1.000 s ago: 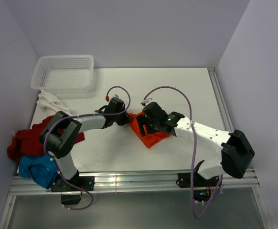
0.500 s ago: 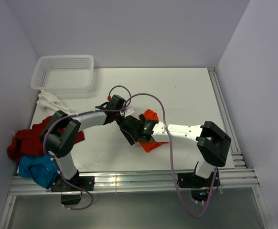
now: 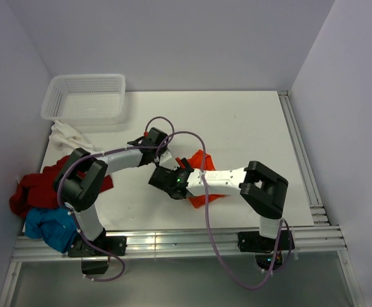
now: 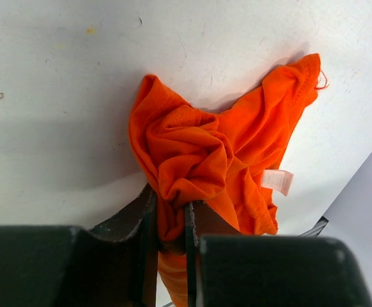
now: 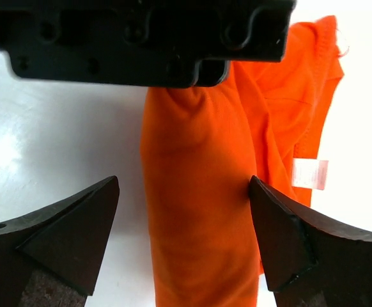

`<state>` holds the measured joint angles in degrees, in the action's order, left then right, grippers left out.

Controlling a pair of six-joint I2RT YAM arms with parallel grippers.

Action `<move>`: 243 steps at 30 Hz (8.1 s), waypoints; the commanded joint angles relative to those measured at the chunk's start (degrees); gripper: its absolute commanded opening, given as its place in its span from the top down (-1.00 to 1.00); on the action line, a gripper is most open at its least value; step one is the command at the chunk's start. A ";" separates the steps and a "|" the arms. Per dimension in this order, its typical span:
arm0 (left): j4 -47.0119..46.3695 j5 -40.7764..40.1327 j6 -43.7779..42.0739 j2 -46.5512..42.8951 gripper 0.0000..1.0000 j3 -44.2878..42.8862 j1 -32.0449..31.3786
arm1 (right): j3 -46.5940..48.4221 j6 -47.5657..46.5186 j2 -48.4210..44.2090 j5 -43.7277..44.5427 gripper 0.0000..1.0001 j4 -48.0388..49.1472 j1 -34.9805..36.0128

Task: Roll the t-shirts
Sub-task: Roll the tshirt

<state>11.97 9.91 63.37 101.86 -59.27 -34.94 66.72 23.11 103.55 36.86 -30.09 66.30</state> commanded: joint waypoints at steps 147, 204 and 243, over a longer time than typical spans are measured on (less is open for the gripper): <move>-24.62 -4.55 -8.97 -3.69 0.99 11.80 -2.42 | -38.76 10.01 -36.04 -67.00 0.54 11.10 -41.17; 1.74 -2.71 -7.47 -1.23 0.99 -2.34 -4.88 | -21.28 4.31 -31.57 -28.52 -0.85 -0.06 -17.01; 11.59 -0.95 -8.36 4.22 0.99 -8.06 -3.29 | -26.72 29.68 -44.91 -32.91 -1.00 -10.43 -15.85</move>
<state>22.96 10.74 55.18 107.53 -68.07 -38.59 40.66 45.95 64.27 0.97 -38.52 50.74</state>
